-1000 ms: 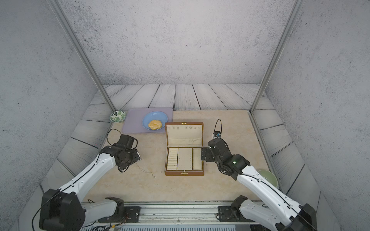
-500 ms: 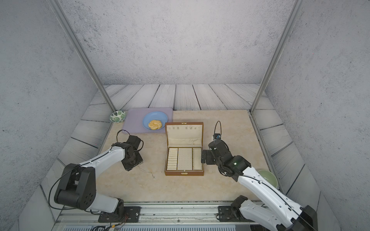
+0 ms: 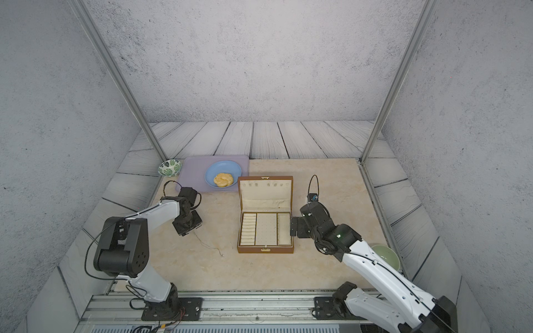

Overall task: Put jewelry chain into jewelry box
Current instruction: Pick up the necklace from the center of the board.

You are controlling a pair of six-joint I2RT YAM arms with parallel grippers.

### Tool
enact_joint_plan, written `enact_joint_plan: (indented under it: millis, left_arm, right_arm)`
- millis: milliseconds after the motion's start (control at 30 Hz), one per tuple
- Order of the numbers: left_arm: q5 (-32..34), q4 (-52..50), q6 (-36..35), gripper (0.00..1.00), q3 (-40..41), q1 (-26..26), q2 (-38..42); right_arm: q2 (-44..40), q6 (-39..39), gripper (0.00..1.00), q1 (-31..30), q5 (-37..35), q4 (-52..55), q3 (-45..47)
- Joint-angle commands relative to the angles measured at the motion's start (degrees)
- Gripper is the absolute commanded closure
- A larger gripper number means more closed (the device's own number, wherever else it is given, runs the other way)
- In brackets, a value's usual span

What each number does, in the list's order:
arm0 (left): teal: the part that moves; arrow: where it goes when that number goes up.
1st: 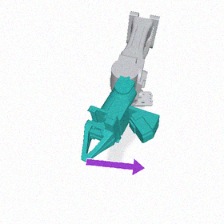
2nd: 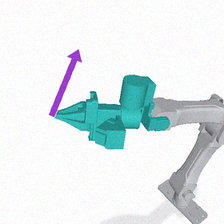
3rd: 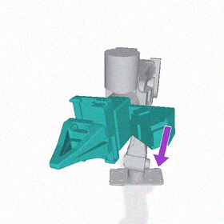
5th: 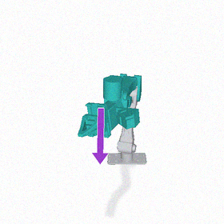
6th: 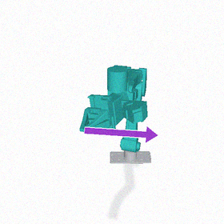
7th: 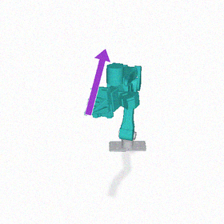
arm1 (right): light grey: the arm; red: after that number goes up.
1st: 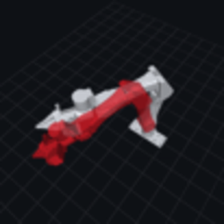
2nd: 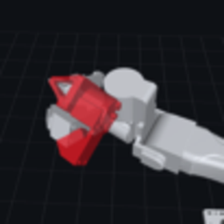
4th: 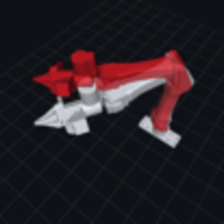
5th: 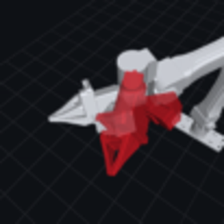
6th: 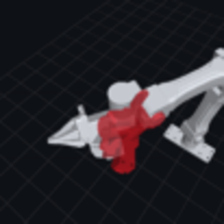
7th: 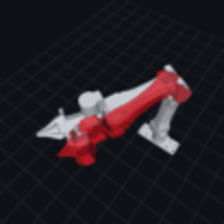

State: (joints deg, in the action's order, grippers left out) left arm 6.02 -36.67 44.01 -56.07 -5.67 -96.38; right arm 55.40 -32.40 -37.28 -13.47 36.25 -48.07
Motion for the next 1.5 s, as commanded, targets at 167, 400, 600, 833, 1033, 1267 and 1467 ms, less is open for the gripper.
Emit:
enact_joint_plan:
  millis: [167, 400, 600, 833, 1033, 1267, 1467]
  left_arm:
    - [-0.58, 0.84, -2.26, 0.61, -2.40, 1.79, -4.08]
    - [-1.71, 1.12, -2.18, 0.69, -3.11, 1.74, -6.32]
    - [-1.21, 0.34, -2.35, 0.80, -3.26, 1.74, -6.53]
    - [-0.51, -0.31, -2.82, 1.00, -3.21, 1.76, -6.43]
    - [-0.66, -1.67, -3.09, 1.00, -3.43, 1.61, -1.40]
    - [-1.49, -3.91, -3.49, 1.00, -4.52, 0.44, 9.67]
    - [-3.24, -5.57, -3.31, 1.00, -6.29, -1.23, 15.55]
  right_arm:
    - [0.78, -0.07, 0.01, 0.05, -0.33, 0.40, 0.28]
    - [1.59, -0.20, 0.01, 0.10, 0.20, -0.03, 0.04]
    - [1.78, -0.18, 0.01, 0.10, 0.16, -0.33, 0.08]
    - [2.32, -0.20, 0.01, 0.09, 0.08, -0.91, 0.00]
    - [2.71, 0.06, 0.01, 0.07, 0.07, -1.26, -0.11]
    - [4.33, 0.44, 0.01, 0.06, 1.09, -2.75, -0.70]
    - [6.17, 1.51, 0.01, 0.08, 2.83, -3.69, -2.45]
